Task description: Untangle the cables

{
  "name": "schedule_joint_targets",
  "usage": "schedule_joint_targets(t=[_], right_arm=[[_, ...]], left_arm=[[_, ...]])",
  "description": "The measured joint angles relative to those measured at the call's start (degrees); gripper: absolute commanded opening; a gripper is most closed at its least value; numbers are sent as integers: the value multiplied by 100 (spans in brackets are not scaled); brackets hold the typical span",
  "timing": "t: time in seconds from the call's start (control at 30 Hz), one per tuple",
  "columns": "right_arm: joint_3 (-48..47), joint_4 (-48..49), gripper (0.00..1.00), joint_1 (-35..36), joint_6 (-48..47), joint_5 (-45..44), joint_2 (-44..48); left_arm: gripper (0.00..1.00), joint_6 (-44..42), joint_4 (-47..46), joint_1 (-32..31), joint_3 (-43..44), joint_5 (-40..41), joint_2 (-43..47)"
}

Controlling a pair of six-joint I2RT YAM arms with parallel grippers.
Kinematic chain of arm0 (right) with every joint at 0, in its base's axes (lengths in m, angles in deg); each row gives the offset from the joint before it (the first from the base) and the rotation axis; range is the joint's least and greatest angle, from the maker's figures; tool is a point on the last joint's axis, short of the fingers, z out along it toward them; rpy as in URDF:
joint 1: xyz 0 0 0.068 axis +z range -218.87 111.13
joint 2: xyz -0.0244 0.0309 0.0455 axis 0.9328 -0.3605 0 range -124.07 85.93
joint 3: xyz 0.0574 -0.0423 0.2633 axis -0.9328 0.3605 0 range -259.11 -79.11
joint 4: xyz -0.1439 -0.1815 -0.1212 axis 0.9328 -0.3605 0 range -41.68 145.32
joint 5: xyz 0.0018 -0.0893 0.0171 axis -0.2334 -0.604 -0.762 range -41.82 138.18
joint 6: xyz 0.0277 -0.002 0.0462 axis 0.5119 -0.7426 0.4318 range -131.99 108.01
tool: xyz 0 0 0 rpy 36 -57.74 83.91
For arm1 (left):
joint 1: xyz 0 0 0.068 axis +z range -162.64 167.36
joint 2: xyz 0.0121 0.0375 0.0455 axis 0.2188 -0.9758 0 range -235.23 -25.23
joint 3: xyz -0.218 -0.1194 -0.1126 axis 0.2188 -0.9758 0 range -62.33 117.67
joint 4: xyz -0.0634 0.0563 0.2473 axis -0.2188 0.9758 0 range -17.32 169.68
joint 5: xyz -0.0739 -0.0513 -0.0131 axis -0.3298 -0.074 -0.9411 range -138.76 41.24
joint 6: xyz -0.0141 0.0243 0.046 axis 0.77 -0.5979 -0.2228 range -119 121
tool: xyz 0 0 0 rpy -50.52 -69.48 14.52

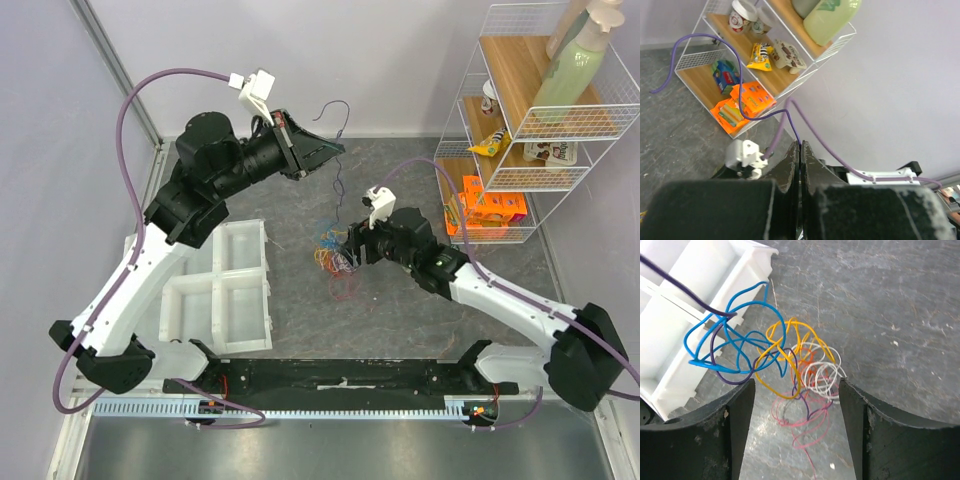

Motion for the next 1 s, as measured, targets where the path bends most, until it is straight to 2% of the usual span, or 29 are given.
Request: schedule_joint_targets(t=[0.2,0.37,0.43,0.57,0.67,0.73,0.77,0.8,0.87,1.0], right_arm=[[-68,717,64,-184,192,640,-529],[-133,1152,65,-188,466,1185,-780],[-133,1287,61,-181,564,1344,-798],[-133,1539,35,-181,719,1458,-914],[-133,1569,23,-184,831,1408,-1115],[-133,1530,13,-188,863,1355,-1222],[-133,1512,3,-190,876,1333,-1241],[-131,1504,0,-192,885,1287,-1241],[-118,1515,0,-197,907,1191,-1231],[-72,1528,11,-203,944,1012,-1145]], left_arm=[[2,2,-98,0,275,-212,-59],[2,0,-116,0,634,-387,-177],[2,0,-131,0,835,-483,-249],[2,0,-168,0,1263,-739,-444],[2,-2,-184,0,1624,-931,-608],[2,-15,-179,0,1834,-975,-680],[2,-35,-173,0,1921,-997,-702],[2,-59,-122,2,2074,-1025,-741],[2,-118,-68,2,2317,-1051,-793],[2,-197,131,2,2824,-1058,-927]])
